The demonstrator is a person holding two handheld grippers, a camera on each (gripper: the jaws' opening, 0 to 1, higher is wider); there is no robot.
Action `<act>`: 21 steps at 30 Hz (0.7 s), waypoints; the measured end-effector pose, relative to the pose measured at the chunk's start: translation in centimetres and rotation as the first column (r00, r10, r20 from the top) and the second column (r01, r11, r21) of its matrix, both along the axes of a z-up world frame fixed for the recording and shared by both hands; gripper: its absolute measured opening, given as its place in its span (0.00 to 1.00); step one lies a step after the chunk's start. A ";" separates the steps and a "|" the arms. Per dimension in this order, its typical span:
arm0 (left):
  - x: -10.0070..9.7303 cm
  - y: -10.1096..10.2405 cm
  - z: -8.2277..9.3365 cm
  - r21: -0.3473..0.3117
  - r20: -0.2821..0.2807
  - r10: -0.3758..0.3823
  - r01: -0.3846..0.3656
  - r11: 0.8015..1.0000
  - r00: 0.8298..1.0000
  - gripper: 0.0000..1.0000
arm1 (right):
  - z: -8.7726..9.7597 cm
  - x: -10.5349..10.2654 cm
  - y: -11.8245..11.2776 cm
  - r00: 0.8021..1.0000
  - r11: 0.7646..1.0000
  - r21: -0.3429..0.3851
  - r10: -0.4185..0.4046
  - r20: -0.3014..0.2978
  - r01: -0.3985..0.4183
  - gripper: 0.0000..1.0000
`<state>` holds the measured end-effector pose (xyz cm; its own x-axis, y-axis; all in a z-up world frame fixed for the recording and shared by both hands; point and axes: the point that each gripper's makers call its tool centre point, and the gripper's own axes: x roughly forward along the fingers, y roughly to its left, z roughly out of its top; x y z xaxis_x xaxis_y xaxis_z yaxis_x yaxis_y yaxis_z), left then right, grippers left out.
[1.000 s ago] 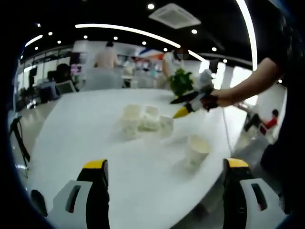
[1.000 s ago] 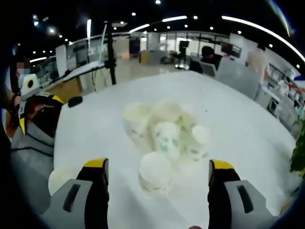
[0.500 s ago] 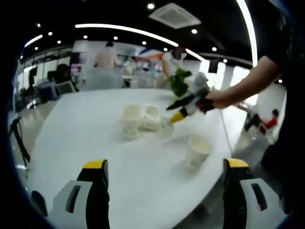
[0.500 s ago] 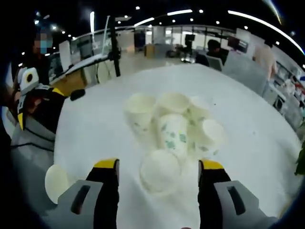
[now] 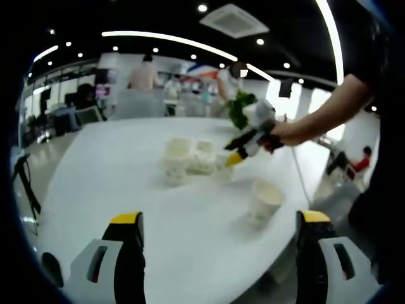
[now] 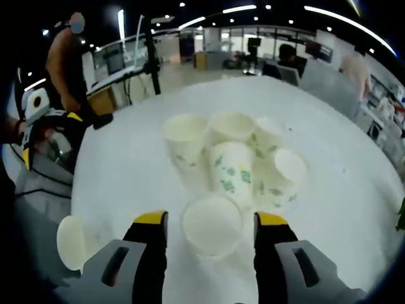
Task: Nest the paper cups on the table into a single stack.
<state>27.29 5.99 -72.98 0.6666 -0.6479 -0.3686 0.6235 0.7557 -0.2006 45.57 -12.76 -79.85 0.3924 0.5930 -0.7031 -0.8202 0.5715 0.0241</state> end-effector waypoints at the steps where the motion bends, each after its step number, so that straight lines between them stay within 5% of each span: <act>1: 0.0 0.0 0.0 0.000 0.000 0.001 -0.001 1.000 1.000 1.00 | 0.0 0.0 0.0 1.000 1.000 -0.001 0.001 -0.002 -0.001 0.50; 21: 0.7 0.0 0.2 -0.004 0.007 0.000 0.000 1.000 1.000 1.00 | -1.0 -0.4 0.1 0.999 1.000 -0.008 0.026 -0.039 -0.026 0.37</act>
